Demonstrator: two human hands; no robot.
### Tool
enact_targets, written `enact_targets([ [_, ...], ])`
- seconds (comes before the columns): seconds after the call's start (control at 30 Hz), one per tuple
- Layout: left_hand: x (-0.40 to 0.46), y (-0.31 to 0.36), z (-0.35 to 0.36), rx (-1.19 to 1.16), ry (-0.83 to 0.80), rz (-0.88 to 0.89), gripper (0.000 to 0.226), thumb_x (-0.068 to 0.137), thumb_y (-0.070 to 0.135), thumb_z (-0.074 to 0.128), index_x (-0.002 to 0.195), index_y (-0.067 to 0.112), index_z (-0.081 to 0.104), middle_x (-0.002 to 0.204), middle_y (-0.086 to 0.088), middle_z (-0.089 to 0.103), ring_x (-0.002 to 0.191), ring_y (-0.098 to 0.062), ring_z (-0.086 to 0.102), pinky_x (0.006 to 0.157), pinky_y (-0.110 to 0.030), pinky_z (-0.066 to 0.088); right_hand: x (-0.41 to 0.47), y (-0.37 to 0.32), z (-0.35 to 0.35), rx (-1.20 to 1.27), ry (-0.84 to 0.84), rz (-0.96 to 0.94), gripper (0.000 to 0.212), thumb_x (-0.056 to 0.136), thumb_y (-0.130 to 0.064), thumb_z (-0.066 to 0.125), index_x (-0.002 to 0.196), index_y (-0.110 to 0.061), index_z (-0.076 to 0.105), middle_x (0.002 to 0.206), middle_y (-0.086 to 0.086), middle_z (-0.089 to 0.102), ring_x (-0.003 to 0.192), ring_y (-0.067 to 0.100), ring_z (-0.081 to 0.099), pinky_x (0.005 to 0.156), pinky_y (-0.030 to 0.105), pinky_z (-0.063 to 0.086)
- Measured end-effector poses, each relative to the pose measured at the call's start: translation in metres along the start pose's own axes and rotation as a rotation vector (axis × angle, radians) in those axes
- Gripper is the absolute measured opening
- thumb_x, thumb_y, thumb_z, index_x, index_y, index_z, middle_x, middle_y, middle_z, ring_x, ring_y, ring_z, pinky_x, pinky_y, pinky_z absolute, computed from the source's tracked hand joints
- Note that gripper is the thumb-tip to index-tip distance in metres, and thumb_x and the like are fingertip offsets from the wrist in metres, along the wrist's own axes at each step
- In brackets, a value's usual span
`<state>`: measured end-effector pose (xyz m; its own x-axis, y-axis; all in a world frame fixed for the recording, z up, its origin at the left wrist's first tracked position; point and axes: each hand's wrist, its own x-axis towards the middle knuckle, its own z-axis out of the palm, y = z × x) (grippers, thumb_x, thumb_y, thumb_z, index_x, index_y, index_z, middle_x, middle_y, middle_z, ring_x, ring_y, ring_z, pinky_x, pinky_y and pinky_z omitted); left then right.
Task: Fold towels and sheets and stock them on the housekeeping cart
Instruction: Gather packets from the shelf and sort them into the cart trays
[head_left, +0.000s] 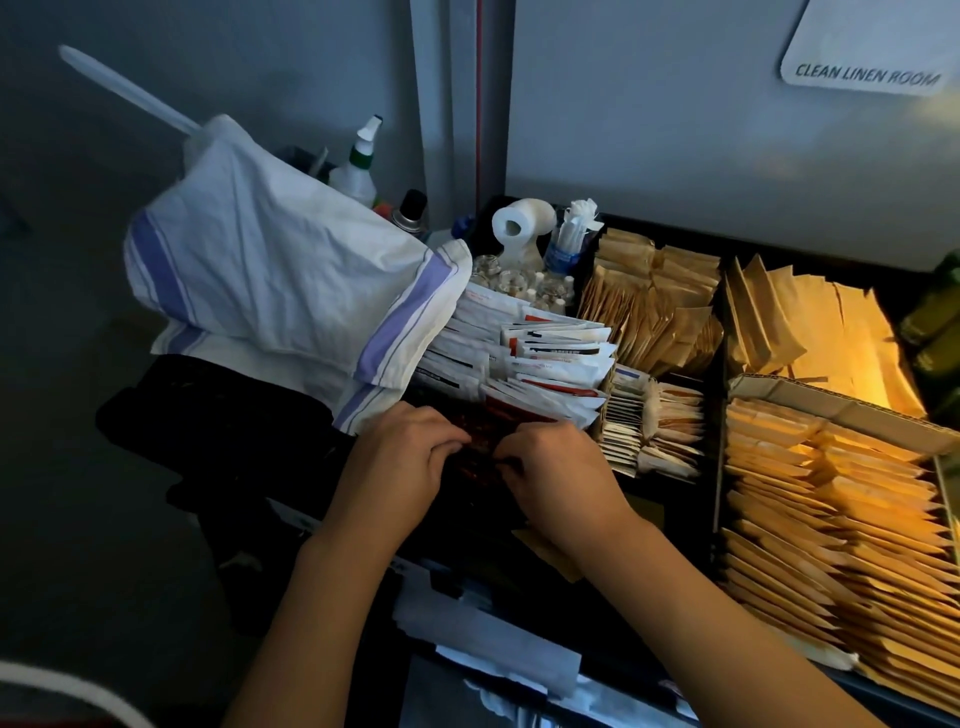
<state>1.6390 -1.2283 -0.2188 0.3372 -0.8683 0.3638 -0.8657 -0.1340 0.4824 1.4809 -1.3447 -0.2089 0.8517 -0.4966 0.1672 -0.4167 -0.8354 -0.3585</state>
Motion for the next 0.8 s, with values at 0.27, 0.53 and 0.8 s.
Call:
enact_targets([
  [0.27,-0.007,0.007,-0.011,-0.090,0.075,-0.011,0.015,0.090,0.007,0.076,0.102,0.015,0.082,0.099,0.008,0.073,0.093,-0.011,0.066,0.086,-0.034,0.056,-0.019,0.012,-0.028,0.066,0.055,0.037,0.020,0.086,-0.026,0.080,0.107,-0.025,0.080,0.097,-0.008,0.074,0.088,0.015,0.066,0.079,0.034,0.055],
  [0.53,-0.016,0.039,-0.003,-0.158,-0.001,0.132,0.018,0.089,0.007,0.077,0.103,0.019,0.081,0.099,0.014,0.070,0.097,-0.006,0.063,0.085,-0.031,0.055,-0.060,0.033,-0.056,0.125,-0.052,0.118,0.024,0.085,-0.022,0.081,0.109,-0.028,0.080,0.095,-0.016,0.071,0.083,0.003,0.064,0.077,0.028,0.056],
  [0.8,-0.022,0.067,0.025,-0.210,-0.143,0.166,0.027,0.086,0.004,0.079,0.108,0.019,0.079,0.101,0.014,0.067,0.098,-0.005,0.061,0.083,-0.028,0.055,-0.080,0.046,-0.051,0.052,-0.225,0.153,0.019,0.085,-0.042,0.076,0.100,-0.033,0.070,0.096,-0.016,0.068,0.086,0.004,0.061,0.076,0.029,0.055],
])
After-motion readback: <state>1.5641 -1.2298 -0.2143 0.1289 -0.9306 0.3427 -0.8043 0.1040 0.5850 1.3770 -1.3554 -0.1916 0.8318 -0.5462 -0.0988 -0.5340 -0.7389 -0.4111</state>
